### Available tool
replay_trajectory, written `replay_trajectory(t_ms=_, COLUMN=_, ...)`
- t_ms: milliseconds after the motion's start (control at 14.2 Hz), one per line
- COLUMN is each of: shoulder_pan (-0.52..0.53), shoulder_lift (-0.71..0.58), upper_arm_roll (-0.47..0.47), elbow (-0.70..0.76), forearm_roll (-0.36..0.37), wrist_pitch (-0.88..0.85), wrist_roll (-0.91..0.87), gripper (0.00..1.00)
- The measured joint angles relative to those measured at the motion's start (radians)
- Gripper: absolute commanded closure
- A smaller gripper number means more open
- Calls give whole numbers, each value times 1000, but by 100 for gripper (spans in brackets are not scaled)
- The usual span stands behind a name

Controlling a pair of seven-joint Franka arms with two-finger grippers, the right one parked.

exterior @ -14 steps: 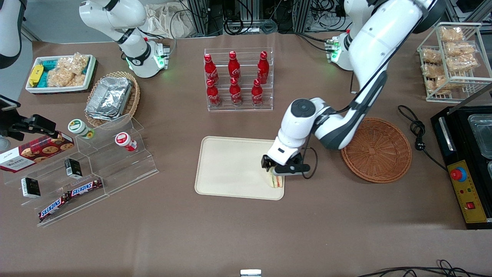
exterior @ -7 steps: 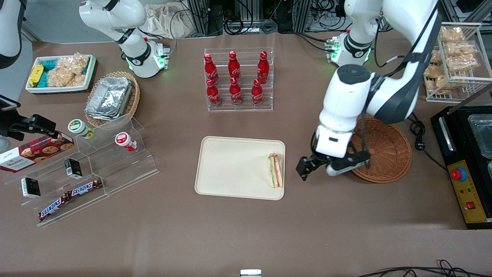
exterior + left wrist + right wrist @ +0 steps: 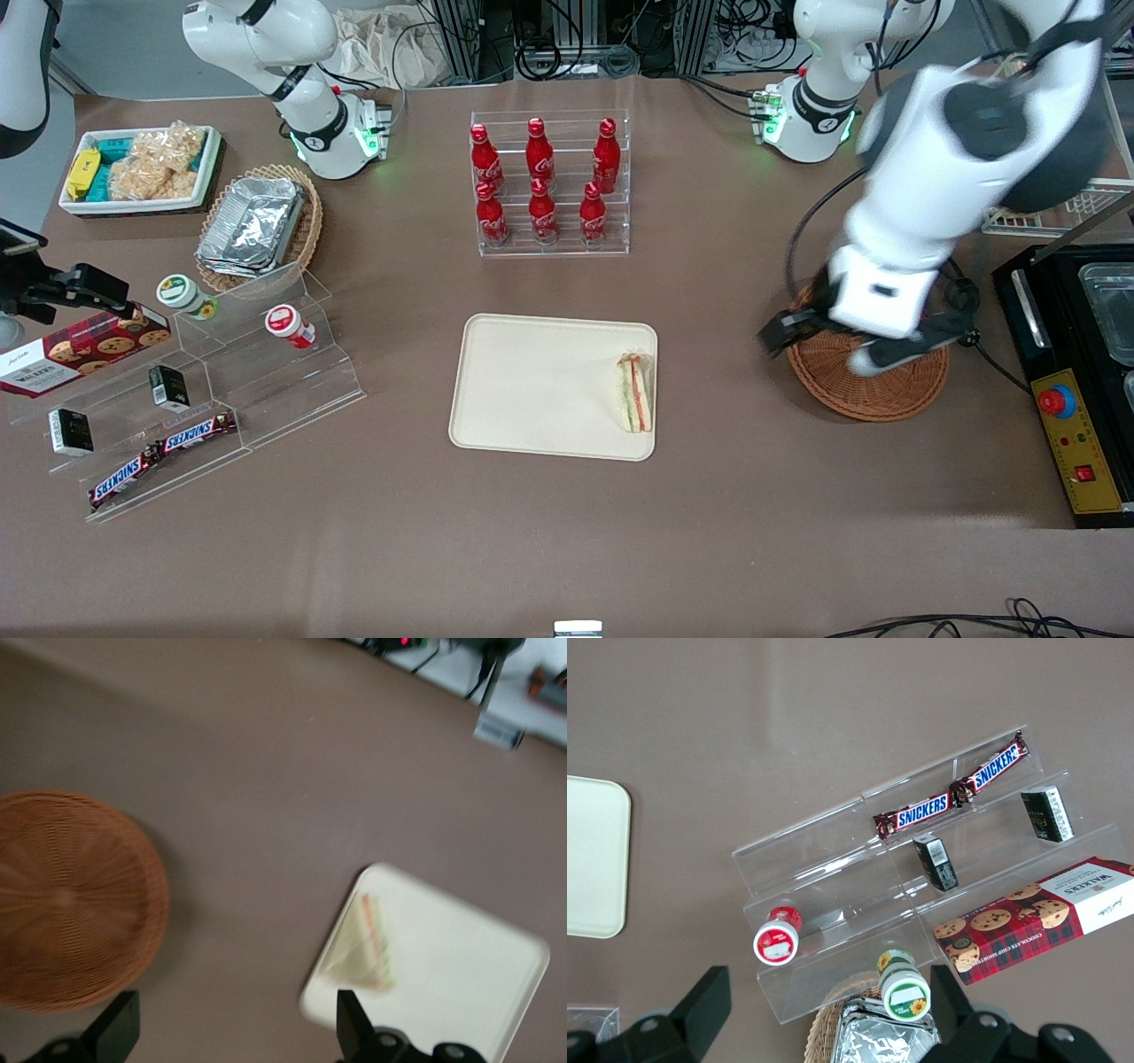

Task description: Place sandwich from basket to tray

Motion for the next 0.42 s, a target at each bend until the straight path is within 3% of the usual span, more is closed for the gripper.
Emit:
replay_trajectory(t_ms=141, shoulder_pan=1, shoulder_lift=-38, upper_arm_roll=98, elbow=51, forearm_roll=-35, wrist_pitch=-174, wrist_roll=190, gripper=0)
replay_trajectory(t_ms=423, shoulder_pan=-35, shoulder_lift=-123, upper_arm_roll=300, elbow=56, forearm_roll=-46, wrist_pitch=-338, wrist_roll=444, gripper=0)
